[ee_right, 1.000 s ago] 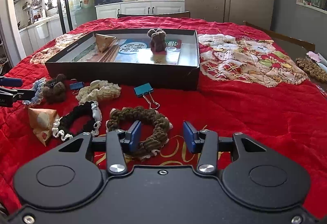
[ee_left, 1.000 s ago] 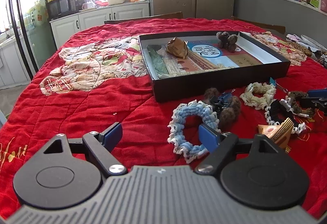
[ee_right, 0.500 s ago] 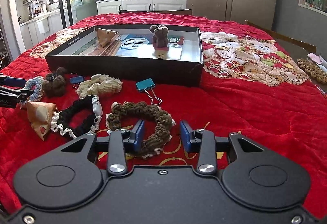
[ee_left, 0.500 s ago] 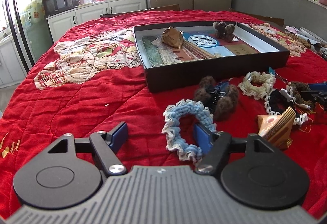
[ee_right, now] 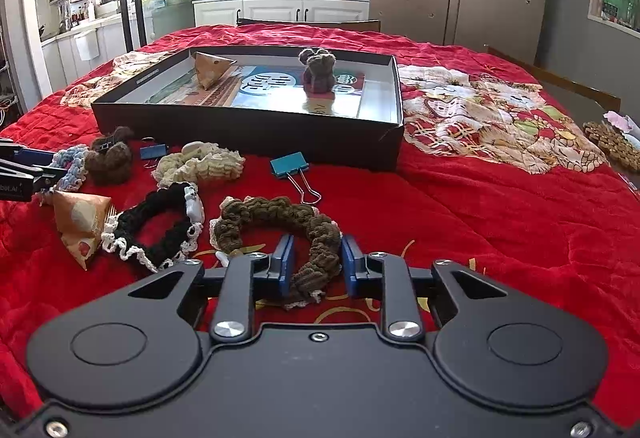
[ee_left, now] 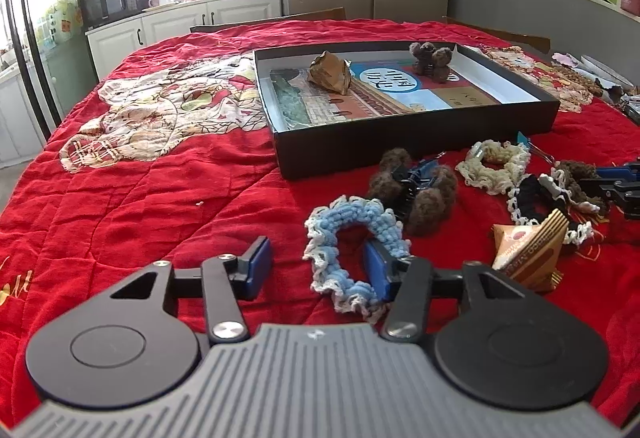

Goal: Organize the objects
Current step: 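Grasp the light blue crocheted scrunchie with the left tool while the right grasps the brown braided scrunchie, then carry both scrunchies up and over the open black box, then open both tools to release the scrunchies into the box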

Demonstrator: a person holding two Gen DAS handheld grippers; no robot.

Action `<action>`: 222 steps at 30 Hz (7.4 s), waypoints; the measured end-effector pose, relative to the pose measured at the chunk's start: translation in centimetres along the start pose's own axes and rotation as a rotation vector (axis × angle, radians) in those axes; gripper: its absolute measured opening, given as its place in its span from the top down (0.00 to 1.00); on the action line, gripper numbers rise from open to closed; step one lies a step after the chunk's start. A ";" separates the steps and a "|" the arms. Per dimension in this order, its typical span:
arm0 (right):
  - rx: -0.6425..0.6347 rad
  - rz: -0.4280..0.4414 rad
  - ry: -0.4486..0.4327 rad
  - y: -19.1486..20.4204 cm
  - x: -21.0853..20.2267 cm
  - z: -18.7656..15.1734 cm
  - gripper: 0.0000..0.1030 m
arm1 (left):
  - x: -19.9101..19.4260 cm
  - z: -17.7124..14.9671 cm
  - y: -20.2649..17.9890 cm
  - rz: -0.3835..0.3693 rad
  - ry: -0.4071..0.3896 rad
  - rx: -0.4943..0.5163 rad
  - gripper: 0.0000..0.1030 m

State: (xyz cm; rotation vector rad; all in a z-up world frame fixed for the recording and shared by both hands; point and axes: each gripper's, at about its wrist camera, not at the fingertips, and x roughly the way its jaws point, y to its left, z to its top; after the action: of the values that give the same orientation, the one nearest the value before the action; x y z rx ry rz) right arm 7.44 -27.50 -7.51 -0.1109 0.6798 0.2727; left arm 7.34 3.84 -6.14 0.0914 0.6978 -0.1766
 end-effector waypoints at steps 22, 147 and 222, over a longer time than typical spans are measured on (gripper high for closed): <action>0.012 0.001 -0.009 -0.2 -0.2 0.0 0.88 | -0.4 0.1 -0.1 -0.033 -0.002 -0.002 0.84; 0.088 -0.126 -0.074 -5.3 17.3 16.9 0.88 | 13.8 17.1 -5.0 -0.049 -0.141 0.021 0.85; 0.007 -0.125 -0.070 -4.4 18.0 16.4 0.58 | 16.7 16.6 -6.1 -0.013 -0.021 0.078 0.59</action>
State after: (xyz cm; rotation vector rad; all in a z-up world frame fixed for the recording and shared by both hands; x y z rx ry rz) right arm 32.00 -24.78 -6.22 -0.1360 0.6017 0.1530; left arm 29.22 -6.67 -4.36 0.1592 0.6704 -0.2172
